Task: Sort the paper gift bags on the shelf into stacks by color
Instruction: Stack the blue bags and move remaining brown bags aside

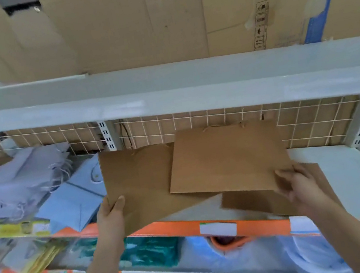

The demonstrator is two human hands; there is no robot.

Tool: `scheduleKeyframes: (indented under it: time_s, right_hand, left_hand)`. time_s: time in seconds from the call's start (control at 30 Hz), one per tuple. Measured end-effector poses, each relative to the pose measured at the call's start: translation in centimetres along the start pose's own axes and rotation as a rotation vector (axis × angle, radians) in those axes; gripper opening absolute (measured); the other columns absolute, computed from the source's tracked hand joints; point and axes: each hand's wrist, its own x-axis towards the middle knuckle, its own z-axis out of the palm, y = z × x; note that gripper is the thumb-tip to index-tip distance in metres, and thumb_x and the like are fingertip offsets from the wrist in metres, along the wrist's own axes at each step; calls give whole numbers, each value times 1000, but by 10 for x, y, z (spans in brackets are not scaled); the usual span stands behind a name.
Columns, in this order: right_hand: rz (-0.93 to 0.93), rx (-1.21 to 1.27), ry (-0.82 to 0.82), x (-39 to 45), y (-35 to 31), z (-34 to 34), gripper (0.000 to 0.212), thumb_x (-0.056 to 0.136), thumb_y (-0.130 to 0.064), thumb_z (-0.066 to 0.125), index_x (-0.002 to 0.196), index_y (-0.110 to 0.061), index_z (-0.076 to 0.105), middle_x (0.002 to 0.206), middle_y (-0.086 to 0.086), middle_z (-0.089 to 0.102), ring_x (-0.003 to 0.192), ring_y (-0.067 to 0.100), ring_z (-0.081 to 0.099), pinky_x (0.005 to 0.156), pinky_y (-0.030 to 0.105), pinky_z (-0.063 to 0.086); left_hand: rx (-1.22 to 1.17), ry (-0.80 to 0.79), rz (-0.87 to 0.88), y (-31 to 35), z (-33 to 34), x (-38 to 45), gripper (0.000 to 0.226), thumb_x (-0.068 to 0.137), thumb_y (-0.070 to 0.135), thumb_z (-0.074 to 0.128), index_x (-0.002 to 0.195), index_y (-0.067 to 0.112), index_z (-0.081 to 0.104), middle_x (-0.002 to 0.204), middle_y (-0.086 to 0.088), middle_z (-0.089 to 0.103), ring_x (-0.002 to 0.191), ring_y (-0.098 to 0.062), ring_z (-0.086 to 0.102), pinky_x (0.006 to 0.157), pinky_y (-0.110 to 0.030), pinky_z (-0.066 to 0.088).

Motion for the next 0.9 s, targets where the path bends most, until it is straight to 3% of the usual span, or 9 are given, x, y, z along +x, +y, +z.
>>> scheduleKeyframes:
  time_s: [0.1, 0.2, 0.33, 0.53, 0.7, 0.9]
  right_hand:
    - [20, 60, 27, -19, 26, 45, 27, 88, 4, 55, 90, -22, 59, 68, -10, 70, 60, 3, 67, 46, 24, 54]
    - [12, 91, 11, -36, 51, 91, 27, 87, 5, 56, 85, -21, 59, 72, -9, 71, 65, 6, 68, 48, 27, 55]
    - [23, 94, -42, -60, 86, 153, 27, 88, 3, 56, 81, -23, 61, 72, -10, 71, 76, 11, 63, 49, 27, 53]
    - [66, 37, -132, -86, 128, 257, 27, 89, 3, 54, 89, -23, 60, 81, -7, 72, 83, 13, 63, 62, 32, 49]
    - [90, 7, -182, -92, 145, 330, 25, 89, 3, 54, 96, -20, 59, 95, 1, 67, 85, 17, 63, 64, 32, 48]
    - [80, 64, -270, -80, 164, 402, 28, 89, 4, 54, 99, -19, 64, 86, -5, 75, 74, 9, 72, 55, 23, 56]
  left_hand:
    - [-32, 42, 12, 2, -56, 22, 22, 96, 18, 54, 117, 25, 56, 109, 5, 62, 99, -20, 57, 86, -34, 41]
    - [-70, 69, -9, 5, -115, 42, 41, 96, 21, 56, 136, 18, 49, 124, 2, 58, 111, -21, 56, 96, -35, 42]
    - [-136, 119, -34, 8, -196, 66, 43, 96, 19, 56, 138, 19, 49, 131, -2, 59, 118, -23, 57, 107, -46, 41]
    - [-139, 225, -13, 5, -311, 91, 32, 95, 21, 55, 126, 20, 59, 117, 3, 64, 117, -24, 58, 107, -42, 40]
    - [-142, 270, -10, 9, -366, 120, 25, 95, 23, 54, 91, 42, 69, 101, 15, 67, 99, -16, 61, 95, -38, 43]
    - [-249, 305, -15, 2, -416, 172, 10, 94, 26, 56, 101, 24, 64, 98, 5, 64, 99, -24, 58, 92, -46, 48]
